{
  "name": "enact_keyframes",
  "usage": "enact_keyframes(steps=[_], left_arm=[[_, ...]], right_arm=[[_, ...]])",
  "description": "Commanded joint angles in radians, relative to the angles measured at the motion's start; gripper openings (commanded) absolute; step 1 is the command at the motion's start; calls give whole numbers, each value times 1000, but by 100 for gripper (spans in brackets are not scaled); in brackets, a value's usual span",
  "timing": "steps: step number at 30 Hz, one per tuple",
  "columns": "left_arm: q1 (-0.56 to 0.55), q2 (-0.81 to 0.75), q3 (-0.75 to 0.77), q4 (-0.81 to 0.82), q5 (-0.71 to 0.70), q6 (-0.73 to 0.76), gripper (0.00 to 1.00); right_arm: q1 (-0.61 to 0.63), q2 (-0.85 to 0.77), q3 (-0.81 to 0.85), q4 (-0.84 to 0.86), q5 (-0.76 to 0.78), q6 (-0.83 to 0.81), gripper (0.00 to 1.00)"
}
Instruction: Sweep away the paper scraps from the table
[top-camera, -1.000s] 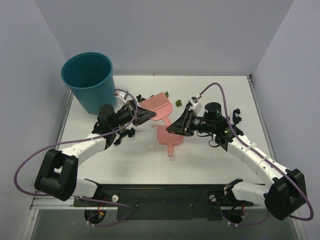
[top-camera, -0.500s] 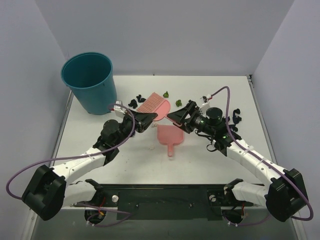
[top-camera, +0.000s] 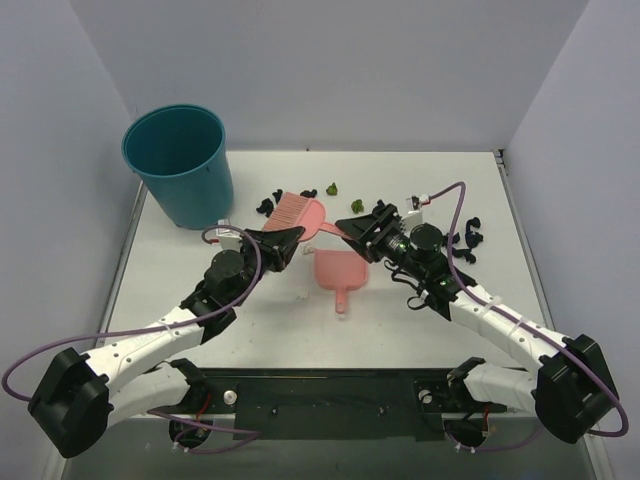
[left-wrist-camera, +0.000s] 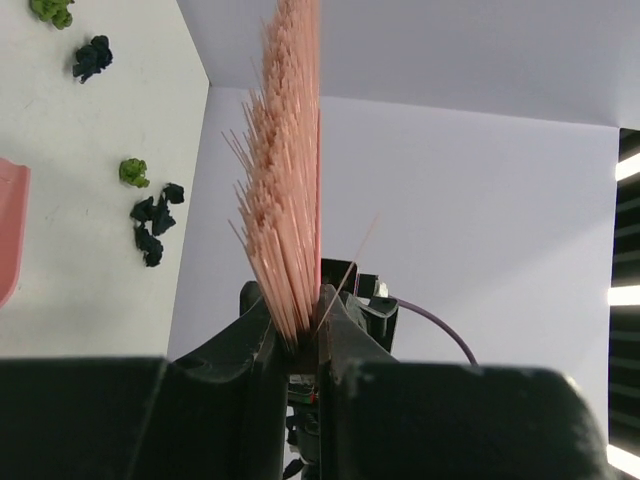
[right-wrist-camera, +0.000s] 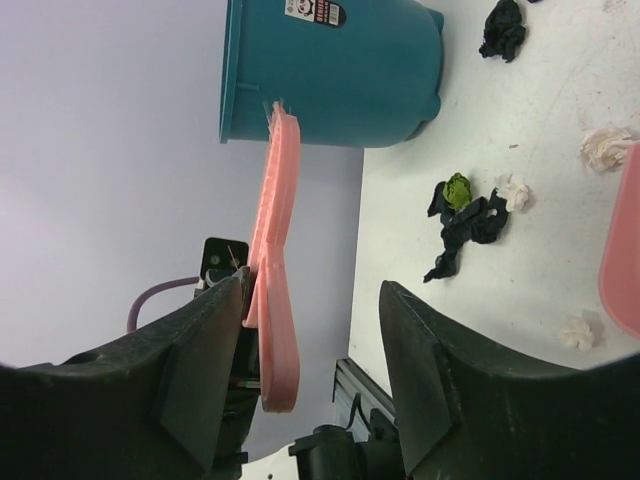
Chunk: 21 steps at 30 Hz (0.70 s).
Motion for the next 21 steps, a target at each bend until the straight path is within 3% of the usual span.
enact_keyframes(steps=[1,15,21], left_arm=[[-19,-34,11,-17,-94,-30,0],[-22,-17,-35,89,-96,-36,0],[-20,-16,-48,118,-96,-39,0]], right_arm=[[32,9,56,93,26,15,51],[55,81,103,129,19,38,34],[55,99,114,141,16,46,20]])
